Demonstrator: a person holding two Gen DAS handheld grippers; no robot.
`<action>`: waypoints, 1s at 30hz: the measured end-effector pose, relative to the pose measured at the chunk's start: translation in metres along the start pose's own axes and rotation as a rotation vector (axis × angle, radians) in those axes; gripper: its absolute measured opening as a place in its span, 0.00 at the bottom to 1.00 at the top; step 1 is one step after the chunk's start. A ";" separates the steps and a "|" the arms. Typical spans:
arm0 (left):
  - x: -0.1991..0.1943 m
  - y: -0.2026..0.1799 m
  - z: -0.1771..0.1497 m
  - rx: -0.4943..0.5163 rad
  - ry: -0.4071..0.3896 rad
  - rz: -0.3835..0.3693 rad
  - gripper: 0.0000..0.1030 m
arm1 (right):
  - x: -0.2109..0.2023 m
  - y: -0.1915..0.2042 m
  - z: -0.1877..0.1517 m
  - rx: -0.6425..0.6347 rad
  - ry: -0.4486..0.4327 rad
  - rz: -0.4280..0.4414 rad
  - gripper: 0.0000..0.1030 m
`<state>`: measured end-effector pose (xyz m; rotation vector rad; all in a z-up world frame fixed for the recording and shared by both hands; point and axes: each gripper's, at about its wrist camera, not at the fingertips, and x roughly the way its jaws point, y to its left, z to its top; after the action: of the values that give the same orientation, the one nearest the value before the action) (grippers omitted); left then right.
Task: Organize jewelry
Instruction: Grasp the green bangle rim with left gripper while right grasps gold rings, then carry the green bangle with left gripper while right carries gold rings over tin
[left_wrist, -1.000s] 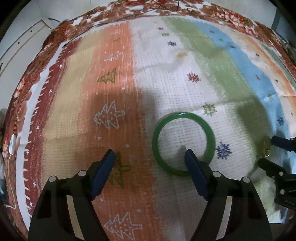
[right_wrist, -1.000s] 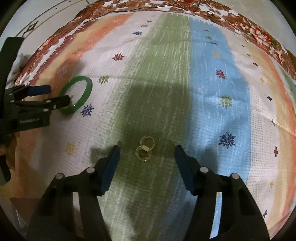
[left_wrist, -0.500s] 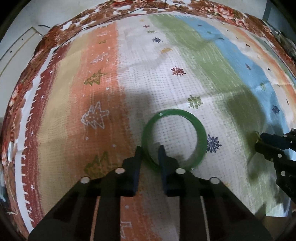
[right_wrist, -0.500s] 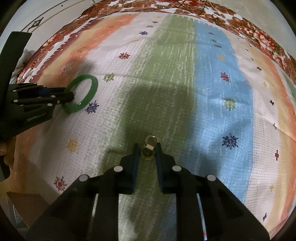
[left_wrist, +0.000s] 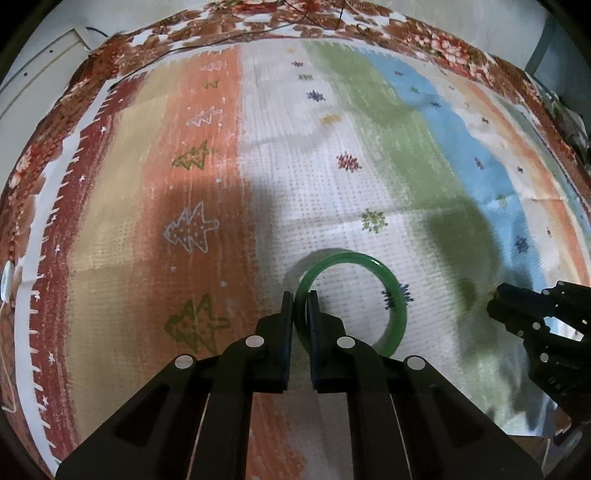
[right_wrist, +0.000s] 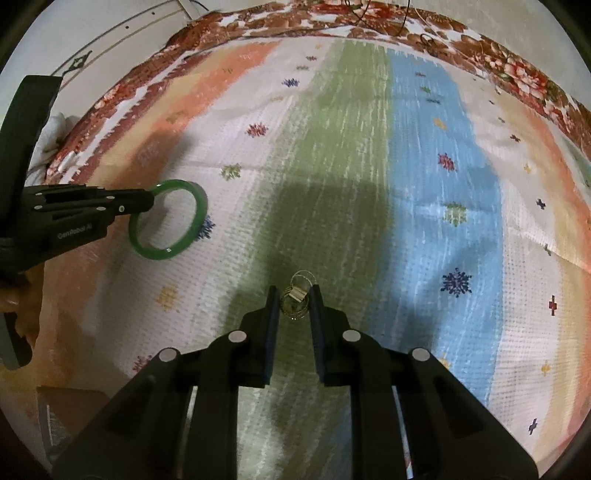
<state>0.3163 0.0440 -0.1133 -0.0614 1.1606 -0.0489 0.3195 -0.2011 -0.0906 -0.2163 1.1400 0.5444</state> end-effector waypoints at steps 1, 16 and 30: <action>-0.003 0.000 0.000 -0.001 -0.005 -0.005 0.07 | -0.001 0.000 0.000 -0.001 -0.003 -0.001 0.17; -0.043 -0.005 -0.007 -0.019 -0.064 -0.056 0.07 | -0.033 0.003 -0.003 0.006 -0.071 -0.013 0.17; -0.109 -0.017 -0.026 -0.014 -0.188 -0.106 0.08 | -0.091 0.024 -0.016 -0.003 -0.186 0.030 0.17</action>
<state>0.2484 0.0341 -0.0227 -0.1374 0.9691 -0.1260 0.2669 -0.2151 -0.0119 -0.1486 0.9634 0.5805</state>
